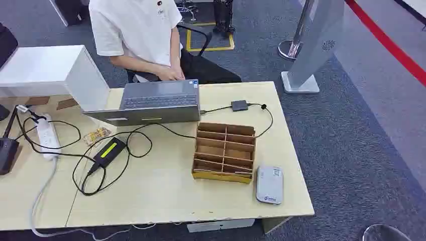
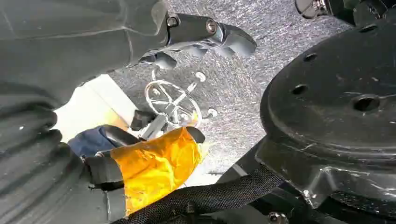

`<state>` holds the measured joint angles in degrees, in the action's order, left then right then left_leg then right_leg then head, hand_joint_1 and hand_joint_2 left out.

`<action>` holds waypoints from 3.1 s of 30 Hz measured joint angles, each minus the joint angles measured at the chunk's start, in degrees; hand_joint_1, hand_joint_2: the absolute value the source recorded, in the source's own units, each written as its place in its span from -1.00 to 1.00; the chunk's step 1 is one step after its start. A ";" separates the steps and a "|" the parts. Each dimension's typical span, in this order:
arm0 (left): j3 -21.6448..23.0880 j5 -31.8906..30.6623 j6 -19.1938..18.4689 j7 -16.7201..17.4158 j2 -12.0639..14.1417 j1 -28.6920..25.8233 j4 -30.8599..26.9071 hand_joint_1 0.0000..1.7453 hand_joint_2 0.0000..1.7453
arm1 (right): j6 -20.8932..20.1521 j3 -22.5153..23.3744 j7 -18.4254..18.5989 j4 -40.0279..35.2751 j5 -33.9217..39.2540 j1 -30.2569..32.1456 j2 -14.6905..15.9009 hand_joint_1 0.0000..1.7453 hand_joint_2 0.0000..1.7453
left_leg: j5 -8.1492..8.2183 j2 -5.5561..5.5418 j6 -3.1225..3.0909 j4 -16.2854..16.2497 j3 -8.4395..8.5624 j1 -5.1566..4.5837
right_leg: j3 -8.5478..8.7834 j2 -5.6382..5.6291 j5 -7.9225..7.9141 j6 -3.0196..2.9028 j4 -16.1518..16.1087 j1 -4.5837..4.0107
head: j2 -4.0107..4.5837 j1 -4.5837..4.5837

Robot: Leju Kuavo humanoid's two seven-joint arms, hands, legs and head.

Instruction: Pass the card to the sensor for recognition and then transmit it.

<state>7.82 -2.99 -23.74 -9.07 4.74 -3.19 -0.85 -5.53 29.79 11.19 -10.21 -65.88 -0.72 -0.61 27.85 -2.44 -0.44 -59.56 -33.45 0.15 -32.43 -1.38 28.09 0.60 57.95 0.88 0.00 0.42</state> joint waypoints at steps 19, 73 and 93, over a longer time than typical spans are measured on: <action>-1.73 0.79 1.18 -0.02 -0.42 -1.04 0.00 -1.00 1.00 | 11.34 4.15 0.07 -0.11 2.78 0.15 1.60 -1.00 1.00 | 0.00 0.00 0.00 0.00 0.00 0.00 | -0.01 0.00 0.00 0.00 0.00 0.00 | 0.00 0.02; -3.56 -8.33 3.37 -3.54 3.10 -1.25 0.00 -1.00 1.00 | 26.21 -37.93 -18.23 -30.65 -2.40 -49.15 13.02 -1.00 1.00 | -0.50 0.44 -0.11 0.00 -0.05 -0.14 | -0.25 -0.49 -0.48 0.24 0.27 0.27 | -0.02 -0.02; -3.56 -8.31 3.67 -2.40 1.86 -1.29 0.00 -1.00 1.00 | 27.56 -58.14 -15.45 -32.15 0.55 -47.97 0.37 -1.00 1.00 | -0.51 0.36 -0.09 -0.02 -0.24 -0.09 | -0.39 -0.39 -0.52 0.18 0.23 0.23 | -0.02 0.02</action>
<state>4.26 -11.30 -20.06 -11.48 6.60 -4.48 -0.85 22.03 -28.35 -4.26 -42.36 -65.33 -48.69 -0.24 27.34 -2.08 -0.53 -59.58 -33.68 0.06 -32.82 -1.77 27.57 0.78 58.17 1.11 -0.02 0.44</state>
